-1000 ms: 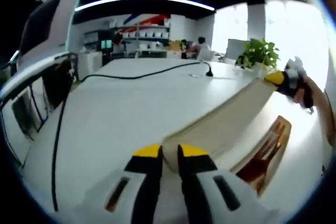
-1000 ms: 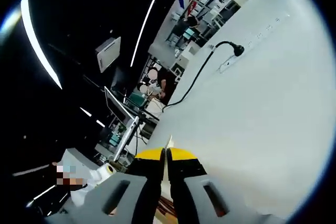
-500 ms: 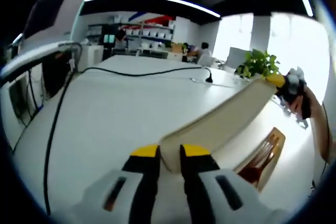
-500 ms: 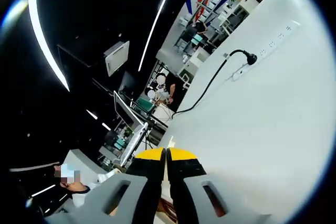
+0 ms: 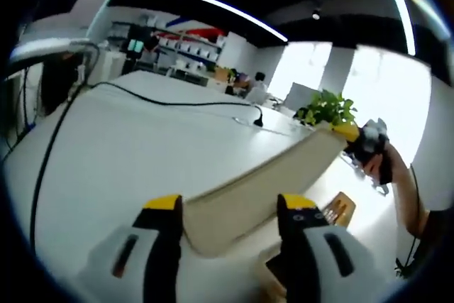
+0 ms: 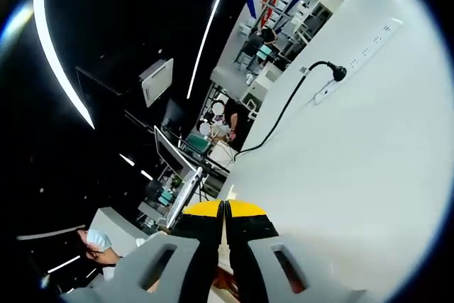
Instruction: Arrange the utensils inside the cutlery case until each visible utensil rests in its matching compartment.
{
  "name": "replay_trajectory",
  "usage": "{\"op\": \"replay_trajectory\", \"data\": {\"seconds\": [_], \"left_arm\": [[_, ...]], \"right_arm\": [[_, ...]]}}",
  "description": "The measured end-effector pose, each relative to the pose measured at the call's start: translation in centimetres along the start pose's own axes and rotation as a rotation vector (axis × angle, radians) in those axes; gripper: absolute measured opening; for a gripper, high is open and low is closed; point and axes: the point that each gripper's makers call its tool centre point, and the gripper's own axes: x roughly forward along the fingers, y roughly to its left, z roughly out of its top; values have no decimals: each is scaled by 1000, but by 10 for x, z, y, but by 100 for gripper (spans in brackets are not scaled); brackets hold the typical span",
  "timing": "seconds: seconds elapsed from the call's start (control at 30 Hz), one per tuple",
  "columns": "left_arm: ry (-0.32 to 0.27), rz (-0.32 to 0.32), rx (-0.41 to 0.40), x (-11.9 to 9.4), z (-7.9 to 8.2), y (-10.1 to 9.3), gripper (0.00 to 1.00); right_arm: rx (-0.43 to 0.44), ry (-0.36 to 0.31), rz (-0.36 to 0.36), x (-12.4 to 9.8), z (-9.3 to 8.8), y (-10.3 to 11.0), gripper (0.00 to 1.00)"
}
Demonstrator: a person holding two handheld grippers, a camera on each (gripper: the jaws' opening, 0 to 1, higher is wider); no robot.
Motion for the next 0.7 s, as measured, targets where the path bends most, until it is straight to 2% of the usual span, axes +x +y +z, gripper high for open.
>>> {"op": "replay_trajectory", "data": {"seconds": [0.13,0.23,0.3,0.4,0.47,0.5,0.53,0.63,0.7], "left_arm": [[-13,-53,-54,2,1,-9,63],[-9,-124,-93,2,0,-21,59],[-5,-150,-112,3,-1,-26,59],[17,-159,-124,6,-6,-28,59],[61,-146,-62,8,-14,-27,58],[53,-139,-10,11,-14,-26,56],[76,-133,4,12,-19,-27,54],[83,-138,11,16,-23,-28,48],[93,-122,36,15,-26,-23,41]], "right_arm": [[8,-12,-1,0,0,1,0],[12,4,-5,0,-6,1,1],[38,21,-4,8,15,-12,2],[87,48,1,18,8,-14,2],[158,67,31,25,2,-9,1],[187,70,37,29,0,-9,1],[197,74,38,31,-1,-9,1],[166,99,22,40,-6,-9,1],[91,104,14,40,-3,-9,1]]}}
